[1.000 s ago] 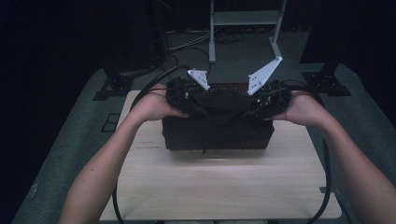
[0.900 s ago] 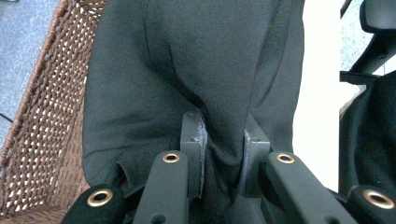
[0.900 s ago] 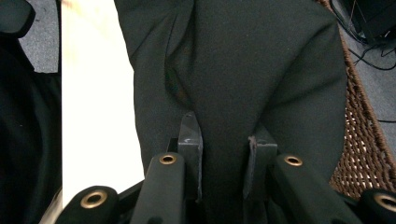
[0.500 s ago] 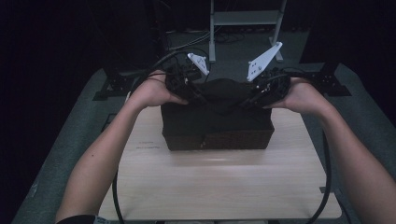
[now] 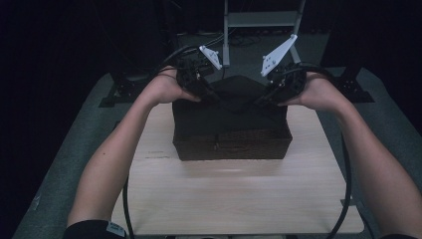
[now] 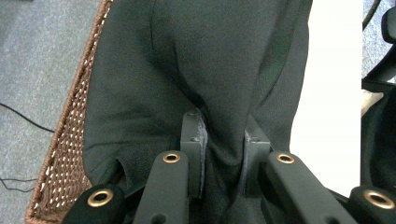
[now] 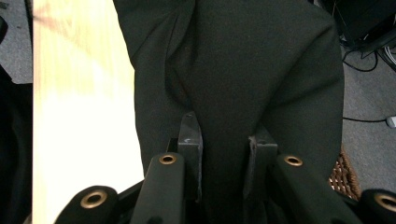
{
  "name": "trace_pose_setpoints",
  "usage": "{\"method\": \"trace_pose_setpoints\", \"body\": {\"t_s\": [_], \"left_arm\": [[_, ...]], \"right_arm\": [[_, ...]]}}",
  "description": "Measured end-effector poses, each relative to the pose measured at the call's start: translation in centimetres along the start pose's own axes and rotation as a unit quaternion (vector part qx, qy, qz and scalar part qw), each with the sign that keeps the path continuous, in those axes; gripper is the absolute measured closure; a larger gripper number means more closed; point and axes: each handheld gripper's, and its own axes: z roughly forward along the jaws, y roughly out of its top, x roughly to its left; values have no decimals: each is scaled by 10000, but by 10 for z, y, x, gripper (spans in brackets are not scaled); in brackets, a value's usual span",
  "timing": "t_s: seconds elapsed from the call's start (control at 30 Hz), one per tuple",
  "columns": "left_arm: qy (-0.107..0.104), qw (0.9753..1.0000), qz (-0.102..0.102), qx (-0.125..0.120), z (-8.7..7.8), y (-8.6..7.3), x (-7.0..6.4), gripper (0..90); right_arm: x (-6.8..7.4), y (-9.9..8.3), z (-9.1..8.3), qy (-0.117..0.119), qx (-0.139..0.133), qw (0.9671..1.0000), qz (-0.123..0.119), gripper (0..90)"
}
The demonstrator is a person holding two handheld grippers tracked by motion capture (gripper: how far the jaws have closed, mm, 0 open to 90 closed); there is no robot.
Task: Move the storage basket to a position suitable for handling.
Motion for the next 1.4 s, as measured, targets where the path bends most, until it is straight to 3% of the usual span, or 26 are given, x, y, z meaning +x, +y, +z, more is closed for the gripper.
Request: {"method": "trace_pose_setpoints", "body": {"t_s": [0.33,0.9,1.4], "left_arm": [[-54,9998,-182,-93,6,-2,16,761],[60,9996,-263,-43,2,9,43,761],[220,9992,-299,149,25,0,68,761]], "right_arm": [[-15,5,4,-8,78,10000,-8,721],[-41,13,3,-171,45,9998,63,721],[-66,7,32,-140,75,9998,139,721]]}}
